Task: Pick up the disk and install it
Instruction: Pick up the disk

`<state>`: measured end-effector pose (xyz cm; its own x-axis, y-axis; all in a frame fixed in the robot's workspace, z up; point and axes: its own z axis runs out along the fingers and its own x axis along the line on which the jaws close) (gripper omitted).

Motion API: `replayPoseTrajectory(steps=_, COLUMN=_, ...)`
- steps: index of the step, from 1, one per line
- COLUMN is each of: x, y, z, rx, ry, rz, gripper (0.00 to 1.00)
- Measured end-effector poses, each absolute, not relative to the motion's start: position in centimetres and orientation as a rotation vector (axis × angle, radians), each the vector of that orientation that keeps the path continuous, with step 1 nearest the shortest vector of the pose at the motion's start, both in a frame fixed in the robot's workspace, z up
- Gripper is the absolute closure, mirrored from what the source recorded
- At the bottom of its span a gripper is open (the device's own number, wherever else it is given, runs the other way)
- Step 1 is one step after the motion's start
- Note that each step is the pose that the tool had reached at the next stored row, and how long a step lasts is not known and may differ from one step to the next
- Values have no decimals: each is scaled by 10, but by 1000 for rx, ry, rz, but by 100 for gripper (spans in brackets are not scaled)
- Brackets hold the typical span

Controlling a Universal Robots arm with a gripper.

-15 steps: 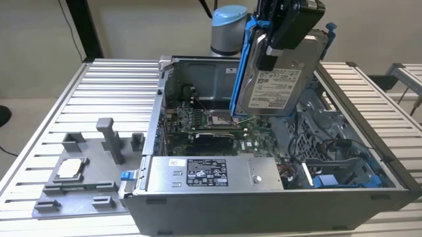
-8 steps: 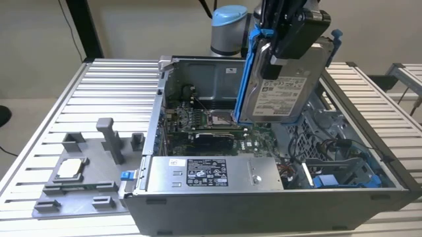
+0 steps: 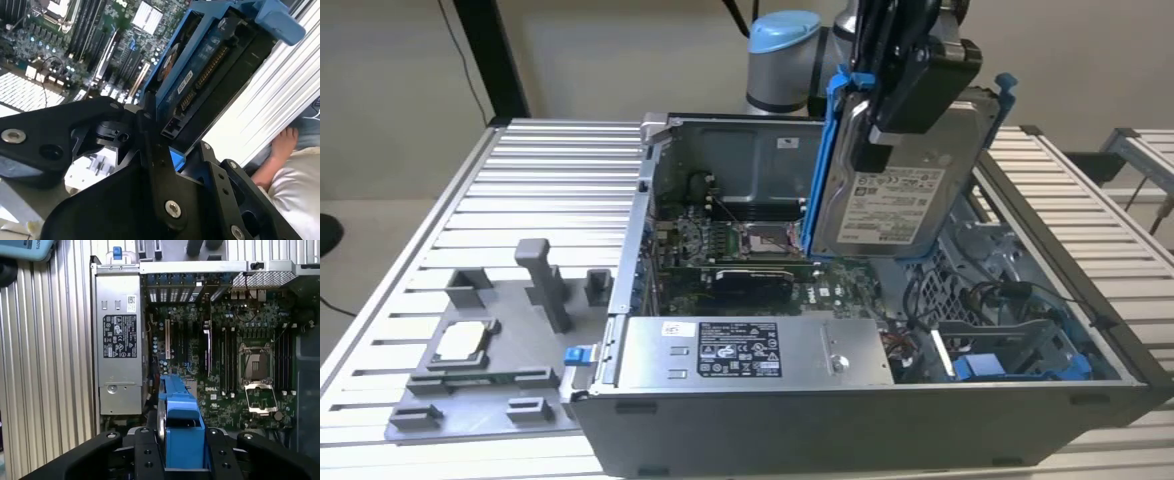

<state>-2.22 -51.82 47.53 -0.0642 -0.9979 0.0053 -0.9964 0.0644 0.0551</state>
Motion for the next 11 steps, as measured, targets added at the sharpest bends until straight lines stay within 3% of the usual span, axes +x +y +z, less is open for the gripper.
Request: replayPoseTrajectory(steps=11, x=-7, y=-532, z=472, rx=2109, ry=-2272, rz=-57, gripper=100)
